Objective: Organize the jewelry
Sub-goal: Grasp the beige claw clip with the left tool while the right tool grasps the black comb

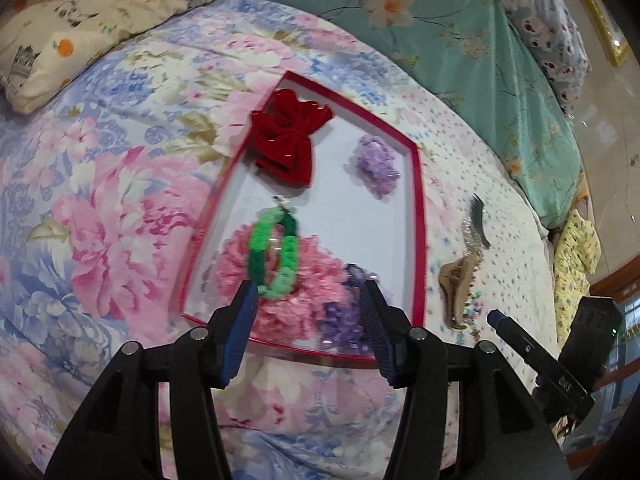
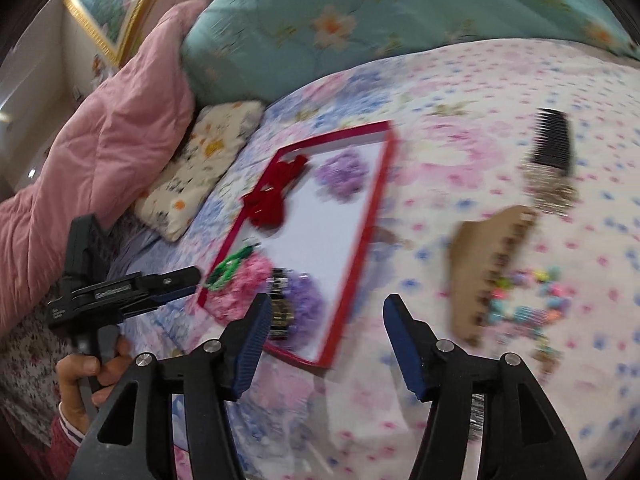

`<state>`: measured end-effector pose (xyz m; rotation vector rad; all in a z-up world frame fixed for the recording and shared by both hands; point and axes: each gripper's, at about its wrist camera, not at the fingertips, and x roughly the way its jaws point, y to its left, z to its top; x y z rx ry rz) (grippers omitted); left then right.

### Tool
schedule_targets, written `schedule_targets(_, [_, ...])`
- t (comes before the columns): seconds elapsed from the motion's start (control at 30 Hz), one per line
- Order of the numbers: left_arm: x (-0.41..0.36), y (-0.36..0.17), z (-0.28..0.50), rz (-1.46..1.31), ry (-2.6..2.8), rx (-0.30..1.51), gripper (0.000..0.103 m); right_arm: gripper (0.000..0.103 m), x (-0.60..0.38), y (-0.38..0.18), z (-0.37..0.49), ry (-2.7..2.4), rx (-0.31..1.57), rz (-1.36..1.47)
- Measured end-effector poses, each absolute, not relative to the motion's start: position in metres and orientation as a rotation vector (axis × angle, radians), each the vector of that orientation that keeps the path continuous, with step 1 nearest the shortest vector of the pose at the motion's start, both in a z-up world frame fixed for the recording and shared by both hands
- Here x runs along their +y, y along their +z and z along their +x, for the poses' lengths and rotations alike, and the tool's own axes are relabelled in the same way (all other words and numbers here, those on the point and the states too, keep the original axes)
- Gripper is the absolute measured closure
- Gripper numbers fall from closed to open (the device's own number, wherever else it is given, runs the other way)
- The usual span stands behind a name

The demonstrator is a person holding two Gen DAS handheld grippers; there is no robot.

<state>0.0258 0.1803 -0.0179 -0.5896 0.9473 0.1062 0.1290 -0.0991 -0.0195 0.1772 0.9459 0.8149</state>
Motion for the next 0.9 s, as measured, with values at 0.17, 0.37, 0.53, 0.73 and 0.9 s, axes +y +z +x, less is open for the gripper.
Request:
schedule_targets(0.17, [0.156,-0.009,0.035,-0.556,0.058,0.956,0.051,0.043,-0.146,-0.021,0.140,0.710,0.949,0.241])
schedule_targets(0.37, [0.123,-0.004,0.048,-0.507,-0.002,0.972,0.039,0.042,-0.188,-0.021,0.149,0.613,0.938,0.289])
schedule_targets(0.53, [0.091,-0.002,0.059,-0.448,-0.066,1.003,0.039,0.042,-0.209,-0.025,0.155,0.562,0.945,0.321])
schedule_targets(0.73, [0.058,-0.004,0.074,-0.403,-0.122,1.035,0.031,0.041,-0.221,-0.026,0.168,0.522,0.964,0.351])
schedule_targets(0.9, [0.029,-0.010,0.090,-0.347,-0.166,1.070,0.031,0.040,-0.226,-0.022,0.189,0.509,0.961,0.373])
